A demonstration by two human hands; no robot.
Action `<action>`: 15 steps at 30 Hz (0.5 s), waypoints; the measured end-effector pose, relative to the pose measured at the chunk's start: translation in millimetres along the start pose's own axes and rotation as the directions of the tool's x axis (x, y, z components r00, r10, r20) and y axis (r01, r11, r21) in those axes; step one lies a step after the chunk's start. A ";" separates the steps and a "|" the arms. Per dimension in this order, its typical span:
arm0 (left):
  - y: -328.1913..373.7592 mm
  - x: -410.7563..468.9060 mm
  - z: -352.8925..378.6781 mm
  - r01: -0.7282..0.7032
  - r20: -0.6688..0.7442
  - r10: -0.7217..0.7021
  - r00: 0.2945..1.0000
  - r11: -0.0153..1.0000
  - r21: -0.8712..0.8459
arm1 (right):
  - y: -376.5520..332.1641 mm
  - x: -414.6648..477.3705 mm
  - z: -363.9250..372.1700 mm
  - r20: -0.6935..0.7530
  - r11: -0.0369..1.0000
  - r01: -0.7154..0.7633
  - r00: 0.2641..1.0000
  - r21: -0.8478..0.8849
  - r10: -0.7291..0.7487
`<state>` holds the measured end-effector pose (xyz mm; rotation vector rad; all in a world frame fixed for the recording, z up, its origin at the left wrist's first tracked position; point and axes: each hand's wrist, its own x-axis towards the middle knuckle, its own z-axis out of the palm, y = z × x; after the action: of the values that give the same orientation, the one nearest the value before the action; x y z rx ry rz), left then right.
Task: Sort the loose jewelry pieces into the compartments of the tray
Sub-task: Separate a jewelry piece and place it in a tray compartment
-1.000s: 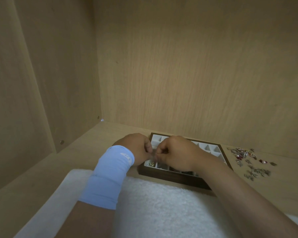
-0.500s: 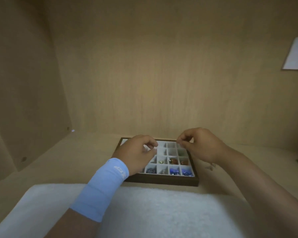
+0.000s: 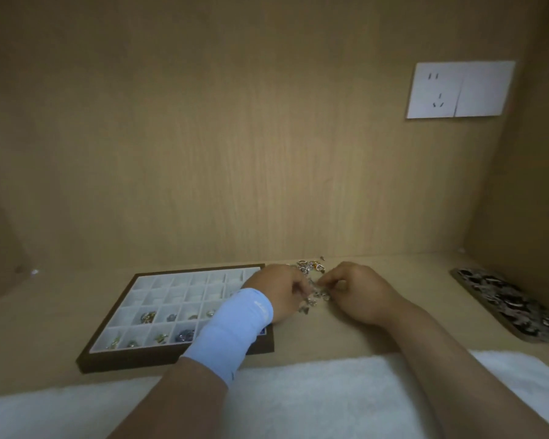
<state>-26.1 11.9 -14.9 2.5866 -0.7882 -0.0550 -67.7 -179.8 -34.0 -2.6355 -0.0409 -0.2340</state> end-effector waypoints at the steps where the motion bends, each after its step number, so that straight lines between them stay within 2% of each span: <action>1: 0.0 2.0 1.9 0.000 0.000 0.000 1.000 1.000 0.018 | -1.1 1.3 0.9 0.013 1.000 0.007 1.000 -0.006 -0.007; 5: -2.9 5.5 5.6 -0.016 -0.016 0.017 1.000 0.998 0.054 | -2.4 3.5 1.7 0.016 1.000 0.010 1.000 0.011 -0.010; 9: -5.5 8.1 7.7 -0.017 -0.029 0.017 0.999 1.000 0.009 | -4.6 0.1 0.1 -0.007 0.999 0.028 1.000 0.043 -0.028; 13: -4.5 10.3 9.4 -0.062 -0.003 0.063 0.998 0.996 0.070 | -9.8 -3.8 0.3 -0.005 0.996 0.083 0.997 0.040 -0.083; 15: -5.4 10.9 9.0 -0.061 -0.003 0.061 0.998 0.998 0.029 | -9.7 -4.8 0.5 -0.003 0.995 0.092 0.996 0.048 -0.092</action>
<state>-15.5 6.4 -24.4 2.5870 -0.8716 -0.0211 -73.1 -171.0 -30.7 -2.5880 -0.1654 -0.2618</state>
